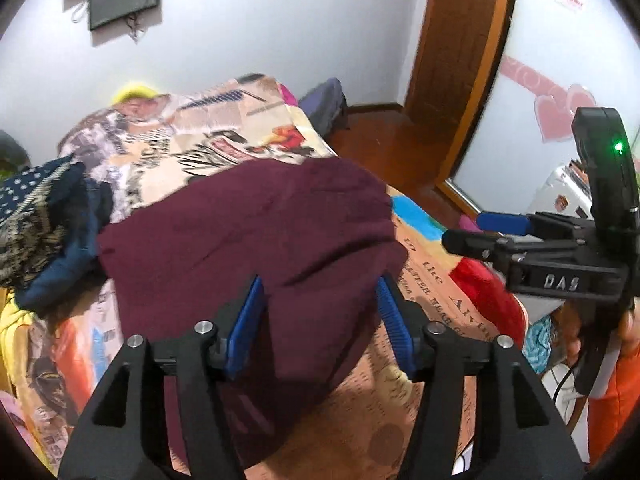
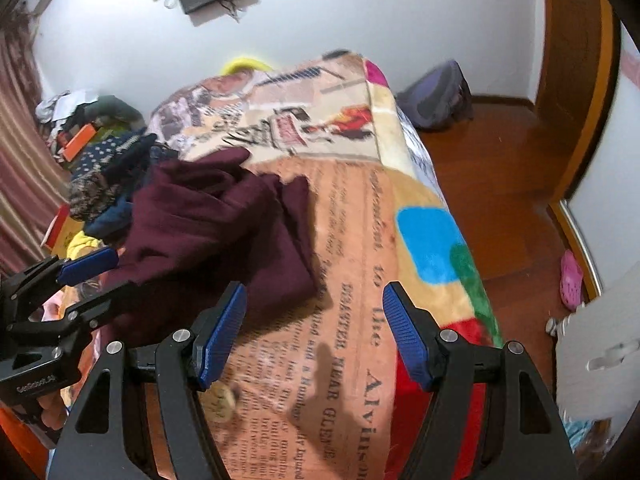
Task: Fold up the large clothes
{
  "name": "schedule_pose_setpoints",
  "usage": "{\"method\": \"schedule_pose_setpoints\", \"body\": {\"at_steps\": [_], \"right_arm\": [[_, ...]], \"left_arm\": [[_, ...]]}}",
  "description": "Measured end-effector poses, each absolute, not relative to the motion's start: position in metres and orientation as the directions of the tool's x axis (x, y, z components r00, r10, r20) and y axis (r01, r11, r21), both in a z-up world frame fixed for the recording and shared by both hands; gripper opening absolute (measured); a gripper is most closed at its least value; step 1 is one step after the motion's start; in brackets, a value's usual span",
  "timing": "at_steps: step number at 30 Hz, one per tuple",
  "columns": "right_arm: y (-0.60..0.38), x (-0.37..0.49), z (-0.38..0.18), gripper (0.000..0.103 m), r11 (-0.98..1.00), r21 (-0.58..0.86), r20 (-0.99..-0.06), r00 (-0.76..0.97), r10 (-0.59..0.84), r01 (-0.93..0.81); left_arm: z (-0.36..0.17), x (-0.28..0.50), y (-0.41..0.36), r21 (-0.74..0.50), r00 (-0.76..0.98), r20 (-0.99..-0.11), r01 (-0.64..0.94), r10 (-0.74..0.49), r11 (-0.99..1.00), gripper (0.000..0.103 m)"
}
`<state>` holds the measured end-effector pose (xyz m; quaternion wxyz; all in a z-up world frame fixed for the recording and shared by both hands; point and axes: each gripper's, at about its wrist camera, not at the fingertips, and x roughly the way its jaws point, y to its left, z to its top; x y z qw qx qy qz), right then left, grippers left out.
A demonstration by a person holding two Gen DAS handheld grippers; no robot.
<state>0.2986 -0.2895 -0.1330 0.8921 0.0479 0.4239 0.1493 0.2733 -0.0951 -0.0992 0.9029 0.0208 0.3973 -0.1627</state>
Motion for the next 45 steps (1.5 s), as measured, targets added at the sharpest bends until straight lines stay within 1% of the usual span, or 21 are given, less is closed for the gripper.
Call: {"method": "schedule_pose_setpoints", "body": {"at_steps": [2, 4, 6, 8, 10, 12, 15, 18, 20, 22, 24, 27, 30, 32, 33, 36, 38, 40, 42, 45], "right_arm": [[-0.278, 0.300, -0.123, 0.067, 0.942, 0.206, -0.722, 0.608, 0.329, -0.265], [-0.266, 0.305, -0.116, 0.067, 0.933, 0.202, -0.709, 0.612, 0.350, -0.298], [-0.253, 0.312, -0.112, 0.067, 0.920, 0.215, -0.701, 0.604, 0.379, -0.328], [-0.242, 0.320, -0.112, 0.067, 0.908, 0.232, -0.697, 0.592, 0.405, -0.348], [-0.231, 0.330, -0.114, 0.067, 0.901, 0.244, -0.705, 0.572, 0.419, -0.359], [-0.223, 0.343, -0.122, 0.067, 0.903, 0.249, -0.733, 0.541, 0.412, -0.350], [-0.222, 0.354, -0.139, 0.067, 0.907, 0.253, -0.773, 0.494, 0.399, -0.337], [-0.236, 0.356, -0.154, 0.067, 0.911, 0.258, -0.791, 0.470, 0.391, -0.323], [-0.249, 0.356, -0.163, 0.068, 0.904, 0.292, -0.793, 0.448, 0.411, -0.312], [-0.259, 0.356, -0.174, 0.075, 0.902, 0.314, -0.801, 0.428, 0.419, -0.296], [-0.265, 0.356, -0.184, 0.075, 0.895, 0.347, -0.805, 0.401, 0.438, -0.280], [-0.265, 0.355, -0.179, 0.075, 0.892, 0.355, -0.805, 0.394, 0.444, -0.279], [-0.255, 0.354, -0.160, 0.075, 0.898, 0.309, -0.805, 0.418, 0.422, -0.312], [-0.251, 0.356, -0.149, 0.075, 0.893, 0.299, -0.790, 0.438, 0.429, -0.335], [-0.248, 0.358, -0.143, 0.077, 0.885, 0.310, -0.776, 0.446, 0.447, -0.348], [-0.242, 0.368, -0.132, 0.077, 0.864, 0.359, -0.745, 0.449, 0.494, -0.354], [-0.234, 0.377, -0.133, 0.077, 0.868, 0.352, -0.748, 0.452, 0.485, -0.350], [-0.227, 0.385, -0.139, 0.077, 0.879, 0.331, -0.764, 0.448, 0.463, -0.343], [-0.226, 0.396, -0.153, 0.077, 0.894, 0.308, -0.793, 0.431, 0.430, -0.325], [-0.238, 0.408, -0.173, 0.077, 0.900, 0.343, -0.817, 0.387, 0.427, -0.268]], "left_arm": [[-0.095, 0.270, -0.081, -0.092, 0.648, -0.715, 0.284, -0.262, 0.954, 0.062], [-0.094, 0.272, -0.063, -0.073, 0.666, -0.713, 0.243, -0.221, 0.967, 0.062], [-0.097, 0.277, -0.043, -0.054, 0.675, -0.718, 0.190, -0.171, 0.980, 0.062], [-0.102, 0.283, -0.024, -0.063, 0.665, -0.732, 0.150, -0.147, 0.987, 0.062], [-0.112, 0.287, -0.013, -0.061, 0.649, -0.750, 0.124, -0.128, 0.990, 0.062], [-0.128, 0.290, -0.002, -0.049, 0.624, -0.775, 0.105, -0.104, 0.993, 0.062], [-0.154, 0.288, 0.003, -0.048, 0.583, -0.806, 0.116, -0.107, 0.992, 0.063], [-0.170, 0.280, 0.007, -0.065, 0.577, -0.807, 0.122, -0.124, 0.990, 0.065], [-0.176, 0.275, 0.007, -0.077, 0.575, -0.807, 0.123, -0.135, 0.989, 0.066], [-0.186, 0.270, 0.006, -0.080, 0.566, -0.812, 0.131, -0.141, 0.988, 0.069], [-0.192, 0.265, 0.005, -0.067, 0.567, -0.813, 0.127, -0.128, 0.990, 0.073], [-0.192, 0.262, 0.008, -0.077, 0.556, -0.820, 0.128, -0.136, 0.989, 0.074], [-0.185, 0.261, 0.014, -0.076, 0.556, -0.821, 0.119, -0.130, 0.990, 0.073], [-0.175, 0.261, 0.020, -0.043, 0.587, -0.805, 0.089, -0.087, 0.995, 0.073], [-0.169, 0.262, 0.024, -0.021, 0.606, -0.794, 0.063, -0.055, 0.998, 0.073], [-0.159, 0.268, 0.040, 0.001, 0.645, -0.764, -0.016, 0.011, 1.000, 0.073], [-0.156, 0.274, 0.053, -0.020, 0.645, -0.763, -0.065, 0.027, 0.998, 0.073], [-0.159, 0.282, 0.068, -0.080, 0.629, -0.777, -0.100, 0.001, 0.992, 0.073], [-0.167, 0.291, 0.078, -0.152, 0.602, -0.796, -0.107, -0.057, 0.983, 0.073], [-0.180, 0.295, 0.086, -0.251, 0.573, -0.805, -0.091, -0.156, 0.964, 0.073]]}}
